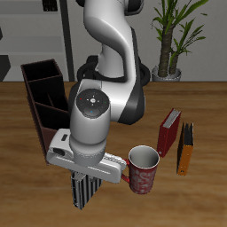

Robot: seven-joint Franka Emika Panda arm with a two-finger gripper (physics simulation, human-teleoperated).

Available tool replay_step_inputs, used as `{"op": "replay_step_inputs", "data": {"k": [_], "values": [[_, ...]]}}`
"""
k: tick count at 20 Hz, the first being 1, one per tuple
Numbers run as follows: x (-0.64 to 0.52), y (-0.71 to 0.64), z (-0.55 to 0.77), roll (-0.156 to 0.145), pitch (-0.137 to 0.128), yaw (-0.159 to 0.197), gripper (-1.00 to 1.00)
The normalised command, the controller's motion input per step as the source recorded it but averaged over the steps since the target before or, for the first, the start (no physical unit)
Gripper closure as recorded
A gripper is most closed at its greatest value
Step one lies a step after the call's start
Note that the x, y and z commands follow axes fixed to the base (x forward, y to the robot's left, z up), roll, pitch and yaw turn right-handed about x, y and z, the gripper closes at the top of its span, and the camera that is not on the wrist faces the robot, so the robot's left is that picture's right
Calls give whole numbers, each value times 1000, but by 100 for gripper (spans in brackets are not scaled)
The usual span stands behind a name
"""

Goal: Place the striped book into the right desk caddy's left compartment

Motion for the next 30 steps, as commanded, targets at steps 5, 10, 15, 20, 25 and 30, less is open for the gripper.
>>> {"op": "replay_step_inputs", "data": {"k": [5,10,15,20,25,30], "values": [[-214,-153,516,-28,-65,-2,100],[-360,-194,805,-34,-93,20,100],[-437,-163,720,-7,-96,22,100],[-475,-186,682,-18,-91,20,100],[-454,-116,527,-14,-58,8,100],[-461,-76,447,-42,-34,33,100]]}}
